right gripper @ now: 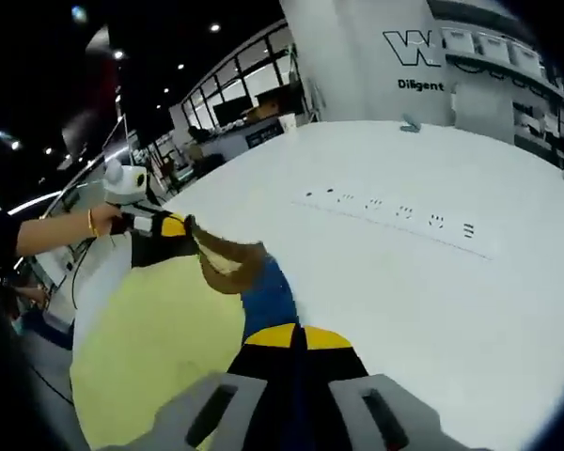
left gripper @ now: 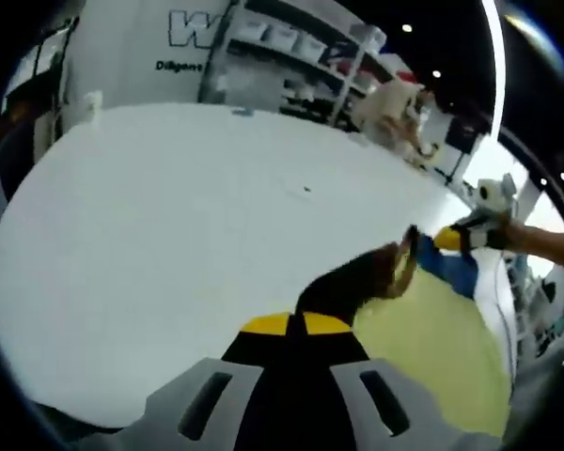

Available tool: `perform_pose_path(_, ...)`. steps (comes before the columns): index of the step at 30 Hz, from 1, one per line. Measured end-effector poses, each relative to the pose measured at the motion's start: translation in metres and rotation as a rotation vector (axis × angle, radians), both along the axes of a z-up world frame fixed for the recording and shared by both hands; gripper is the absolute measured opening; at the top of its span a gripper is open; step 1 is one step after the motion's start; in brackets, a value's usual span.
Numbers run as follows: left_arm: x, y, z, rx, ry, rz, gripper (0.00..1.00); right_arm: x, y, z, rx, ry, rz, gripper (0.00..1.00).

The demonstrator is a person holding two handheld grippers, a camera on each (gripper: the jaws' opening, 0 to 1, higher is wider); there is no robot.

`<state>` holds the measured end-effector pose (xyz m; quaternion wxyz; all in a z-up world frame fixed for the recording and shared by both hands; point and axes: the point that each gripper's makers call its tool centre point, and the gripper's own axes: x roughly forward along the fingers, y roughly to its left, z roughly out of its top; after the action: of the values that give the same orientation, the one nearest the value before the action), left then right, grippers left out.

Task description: Fold the garment on the visible template until the final outline fits inside the template.

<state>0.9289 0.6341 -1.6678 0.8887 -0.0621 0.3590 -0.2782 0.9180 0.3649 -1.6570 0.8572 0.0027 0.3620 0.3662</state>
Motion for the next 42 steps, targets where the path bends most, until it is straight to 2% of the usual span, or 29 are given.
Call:
perform_pose_path(2,0.000,0.005,0.001,0.032,-0.011,0.013,0.06,0.001,-0.002,-0.002,0.005,0.004,-0.012,0.00)
perform_pose_path(4,0.007,0.012,0.006,0.109,-0.100,0.003,0.04,0.001,-0.008,0.000,-0.028,-0.039,-0.044,0.00)
perform_pose_path(6,0.002,0.013,0.008,0.111,-0.090,0.020,0.06,0.005,-0.010,0.002,-0.043,-0.059,-0.053,0.06)
perform_pose_path(9,-0.010,0.006,0.017,0.116,-0.115,-0.003,0.14,-0.001,-0.010,0.009,-0.055,-0.085,-0.044,0.15)
perform_pose_path(13,-0.019,0.001,0.024,0.126,-0.148,-0.043,0.27,-0.007,-0.011,0.013,-0.069,-0.103,-0.019,0.16)
perform_pose_path(15,-0.021,-0.002,0.032,0.143,-0.221,-0.087,0.36,-0.015,-0.011,0.018,-0.082,-0.116,0.001,0.19)
perform_pose_path(16,-0.028,-0.009,0.041,0.146,-0.258,-0.094,0.41,-0.020,-0.012,0.020,-0.091,-0.122,0.012,0.20)
perform_pose_path(17,-0.038,-0.008,0.040,0.139,-0.243,-0.107,0.45,-0.029,-0.012,0.026,-0.105,-0.144,0.027,0.22)
perform_pose_path(19,-0.051,-0.011,0.048,0.137,-0.255,-0.129,0.50,-0.040,-0.013,0.029,-0.107,-0.146,0.037,0.25)
perform_pose_path(23,-0.064,-0.012,0.053,0.156,-0.279,-0.155,0.55,-0.048,-0.018,0.028,-0.135,-0.151,0.060,0.31)
perform_pose_path(24,-0.065,-0.011,0.053,0.159,-0.280,-0.151,0.56,-0.056,-0.019,0.031,-0.136,-0.159,0.052,0.32)
perform_pose_path(28,-0.089,-0.016,0.059,0.148,-0.280,-0.162,0.59,-0.084,-0.020,0.033,-0.148,-0.170,0.058,0.34)
perform_pose_path(31,-0.104,-0.017,0.060,0.147,-0.277,-0.171,0.60,-0.097,-0.023,0.029,-0.174,-0.165,0.080,0.34)
perform_pose_path(33,-0.119,-0.015,0.060,0.151,-0.269,-0.176,0.60,-0.117,-0.025,0.026,-0.195,-0.154,0.098,0.35)
perform_pose_path(35,-0.124,-0.011,0.058,0.148,-0.260,-0.173,0.61,-0.117,-0.027,0.024,-0.202,-0.154,0.103,0.35)
perform_pose_path(37,-0.127,-0.004,0.056,0.148,-0.249,-0.166,0.62,-0.125,-0.029,0.025,-0.202,-0.146,0.100,0.36)
perform_pose_path(39,-0.139,-0.008,0.057,0.149,-0.247,-0.171,0.63,-0.136,-0.029,0.025,-0.204,-0.143,0.100,0.36)
perform_pose_path(41,-0.150,-0.008,0.059,0.155,-0.249,-0.177,0.64,-0.149,-0.030,0.025,-0.224,-0.143,0.103,0.36)
perform_pose_path(42,-0.152,-0.007,0.056,0.160,-0.244,-0.179,0.63,-0.149,-0.035,0.024,-0.279,-0.160,0.119,0.36)
